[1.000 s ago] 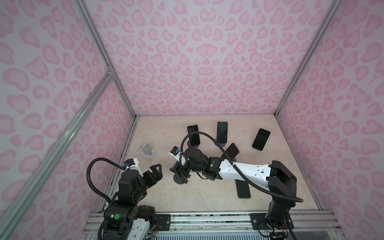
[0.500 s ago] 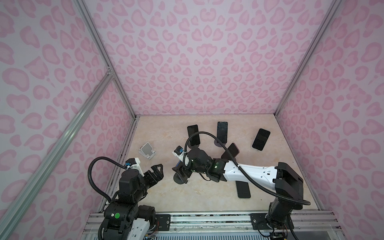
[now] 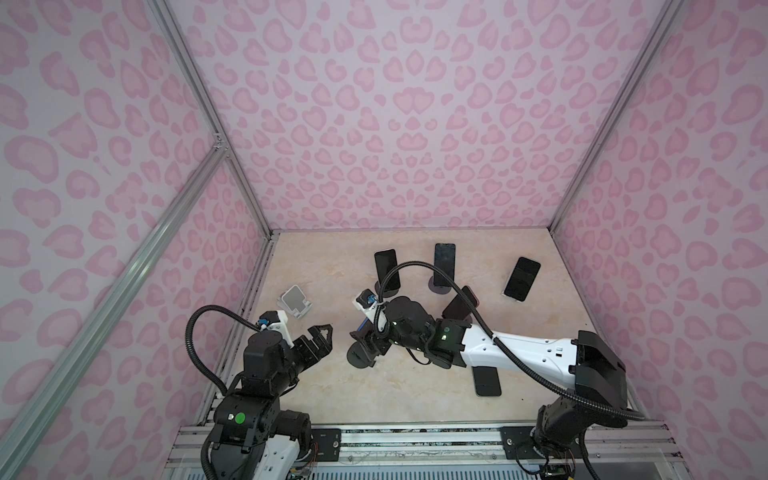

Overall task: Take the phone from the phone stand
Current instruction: 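Carry the blue-edged phone with the right gripper back toward the robot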

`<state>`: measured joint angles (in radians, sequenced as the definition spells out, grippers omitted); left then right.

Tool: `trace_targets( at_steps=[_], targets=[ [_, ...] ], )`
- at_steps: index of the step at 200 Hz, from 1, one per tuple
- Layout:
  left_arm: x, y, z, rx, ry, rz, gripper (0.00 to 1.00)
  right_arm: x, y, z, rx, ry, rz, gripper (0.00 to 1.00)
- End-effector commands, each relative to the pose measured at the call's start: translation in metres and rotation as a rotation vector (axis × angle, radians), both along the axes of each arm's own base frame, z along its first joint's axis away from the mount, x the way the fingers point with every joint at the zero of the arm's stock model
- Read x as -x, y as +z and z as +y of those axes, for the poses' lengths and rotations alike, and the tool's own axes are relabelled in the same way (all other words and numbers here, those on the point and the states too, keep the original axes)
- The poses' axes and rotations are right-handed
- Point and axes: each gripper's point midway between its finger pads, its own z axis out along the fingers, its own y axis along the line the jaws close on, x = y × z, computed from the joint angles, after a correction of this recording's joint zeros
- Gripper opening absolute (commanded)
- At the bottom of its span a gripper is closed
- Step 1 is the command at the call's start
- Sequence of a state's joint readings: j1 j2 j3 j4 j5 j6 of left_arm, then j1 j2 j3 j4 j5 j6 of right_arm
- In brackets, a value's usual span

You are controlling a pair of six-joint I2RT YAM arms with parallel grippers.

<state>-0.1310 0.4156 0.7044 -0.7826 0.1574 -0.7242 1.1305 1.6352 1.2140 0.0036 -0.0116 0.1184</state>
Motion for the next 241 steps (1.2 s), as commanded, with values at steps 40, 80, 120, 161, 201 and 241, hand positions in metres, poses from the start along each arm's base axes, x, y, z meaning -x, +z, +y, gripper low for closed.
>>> trace_targets(
  at_steps=[40, 80, 120, 161, 201, 241],
  targets=[
    [-0.006, 0.01, -0.006, 0.029, -0.022, -0.047, 0.99, -0.01, 0.009, -0.021, -0.03, -0.141, -0.017, 0.56],
    [-0.007, 0.01, -0.007, 0.031, -0.029, -0.052, 0.99, -0.01, 0.006, -0.037, -0.03, -0.219, -0.015, 0.56],
    [-0.008, 0.004, -0.012, 0.06, -0.044, -0.049, 0.99, -0.013, 0.003, -0.063, -0.044, -0.349, -0.001, 0.55],
    [-0.01, 0.001, -0.017, 0.097, -0.055, -0.056, 1.0, -0.016, -0.005, -0.102, -0.056, -0.513, 0.033, 0.55],
    [-0.01, 0.005, -0.019, 0.102, -0.07, -0.07, 1.0, -0.007, -0.01, -0.129, -0.044, -0.612, 0.035, 0.54],
    [-0.009, 0.004, -0.022, 0.115, -0.084, -0.069, 1.0, -0.001, -0.02, -0.152, -0.02, -0.699, 0.057, 0.53]
  ],
)
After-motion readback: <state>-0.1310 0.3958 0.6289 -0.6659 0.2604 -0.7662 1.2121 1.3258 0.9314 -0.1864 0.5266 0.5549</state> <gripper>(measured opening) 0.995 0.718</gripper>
